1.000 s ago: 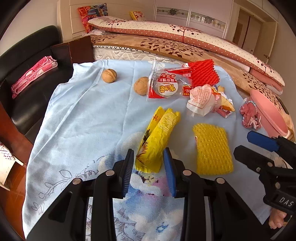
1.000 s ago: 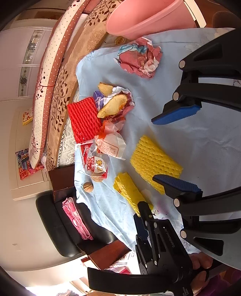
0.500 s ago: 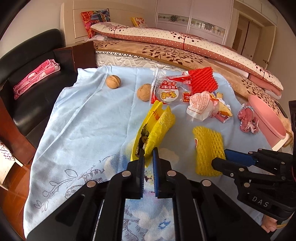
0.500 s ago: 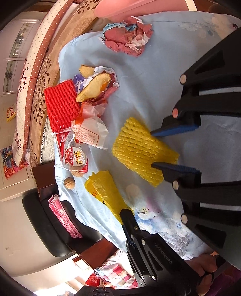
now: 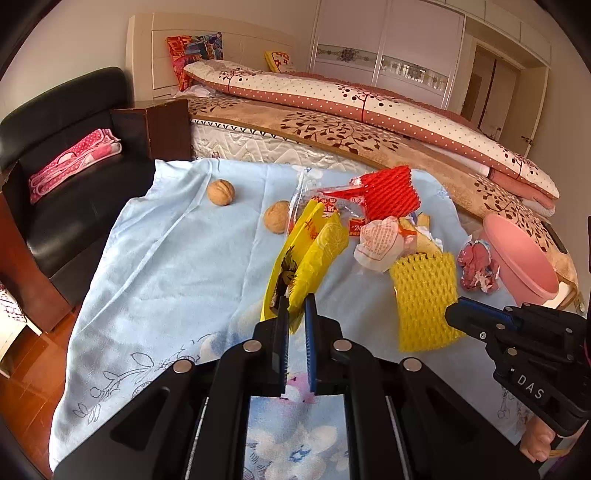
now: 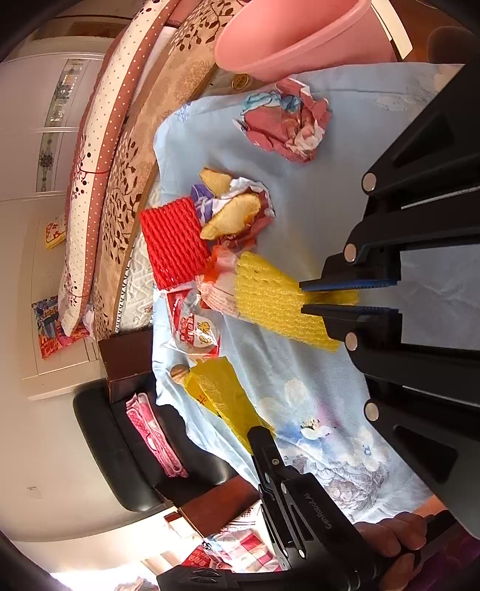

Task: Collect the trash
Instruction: 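Grasp the yellow mesh sleeve with the right tool, then carry both yellow sleeves over the pink bucket and open both tools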

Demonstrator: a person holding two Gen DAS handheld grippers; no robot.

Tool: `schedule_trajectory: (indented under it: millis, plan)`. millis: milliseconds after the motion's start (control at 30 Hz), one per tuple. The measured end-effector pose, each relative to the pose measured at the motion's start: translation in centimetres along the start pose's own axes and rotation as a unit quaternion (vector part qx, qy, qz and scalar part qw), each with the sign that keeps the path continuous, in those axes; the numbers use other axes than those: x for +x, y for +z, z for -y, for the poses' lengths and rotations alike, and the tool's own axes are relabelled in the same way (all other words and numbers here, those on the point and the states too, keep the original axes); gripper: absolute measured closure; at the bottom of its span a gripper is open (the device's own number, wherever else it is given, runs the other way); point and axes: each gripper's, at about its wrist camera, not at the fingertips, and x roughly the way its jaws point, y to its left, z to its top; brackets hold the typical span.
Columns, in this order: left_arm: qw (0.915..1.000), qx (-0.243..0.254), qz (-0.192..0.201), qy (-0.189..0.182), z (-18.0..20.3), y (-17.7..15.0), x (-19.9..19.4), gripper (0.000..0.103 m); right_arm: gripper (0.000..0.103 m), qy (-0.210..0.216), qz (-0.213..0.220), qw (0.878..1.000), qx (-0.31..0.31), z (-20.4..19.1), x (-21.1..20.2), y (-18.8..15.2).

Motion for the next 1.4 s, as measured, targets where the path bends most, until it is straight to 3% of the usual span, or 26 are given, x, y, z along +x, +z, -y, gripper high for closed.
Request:
schedule_trajectory:
  millis: [267, 833, 1400]
  plan:
    - [0.9998, -0.01, 0.018, -0.006, 1.9, 1.4, -0.1, 0.096, 0.096, -0.024, 0.033, 0.999, 0.018, 2.1, -1.8, 0.9]
    - [0.9952, 0.044, 0.083, -0.027, 8.7, 4.6, -1.0, 0.095, 0.096, -0.078, 0.081, 0.992, 0.065, 6.9, -4.5, 2.1]
    - [0.9903, 0.074, 0.087, -0.08, 14.7, 5.9, 1.1, 0.095, 0.096, -0.139, 0.111, 0.976, 0.127, 13.8, -7.1, 2.1]
